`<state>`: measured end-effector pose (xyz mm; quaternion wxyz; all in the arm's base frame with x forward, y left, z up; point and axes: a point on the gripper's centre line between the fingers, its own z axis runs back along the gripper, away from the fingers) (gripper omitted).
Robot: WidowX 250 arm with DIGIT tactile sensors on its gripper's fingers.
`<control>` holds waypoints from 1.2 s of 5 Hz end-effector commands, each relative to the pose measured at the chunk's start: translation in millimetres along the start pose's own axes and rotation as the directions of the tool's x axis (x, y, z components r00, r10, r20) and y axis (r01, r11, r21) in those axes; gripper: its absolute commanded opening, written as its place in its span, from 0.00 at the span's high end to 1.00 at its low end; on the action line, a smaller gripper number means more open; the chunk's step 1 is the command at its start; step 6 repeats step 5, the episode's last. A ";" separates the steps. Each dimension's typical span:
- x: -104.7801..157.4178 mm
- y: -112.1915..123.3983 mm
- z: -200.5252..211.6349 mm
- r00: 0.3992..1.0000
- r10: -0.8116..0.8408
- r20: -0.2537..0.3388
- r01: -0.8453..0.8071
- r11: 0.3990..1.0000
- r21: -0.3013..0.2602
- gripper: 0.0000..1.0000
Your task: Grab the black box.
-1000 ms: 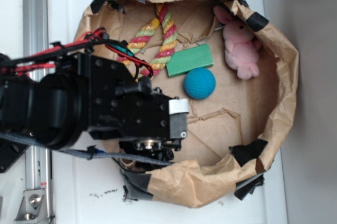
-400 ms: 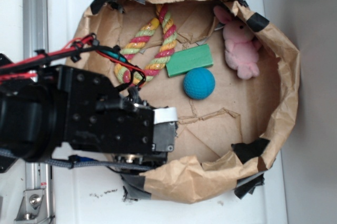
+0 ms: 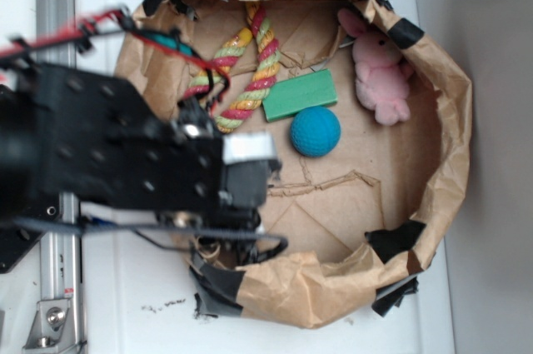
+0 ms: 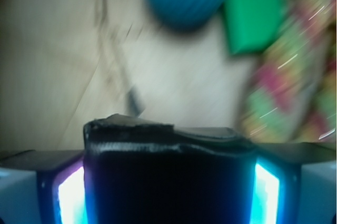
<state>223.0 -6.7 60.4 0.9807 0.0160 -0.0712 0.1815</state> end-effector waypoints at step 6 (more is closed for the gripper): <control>53.0 12.2 118.5 0.947 -0.320 0.031 0.320 0.947 0.010 0.27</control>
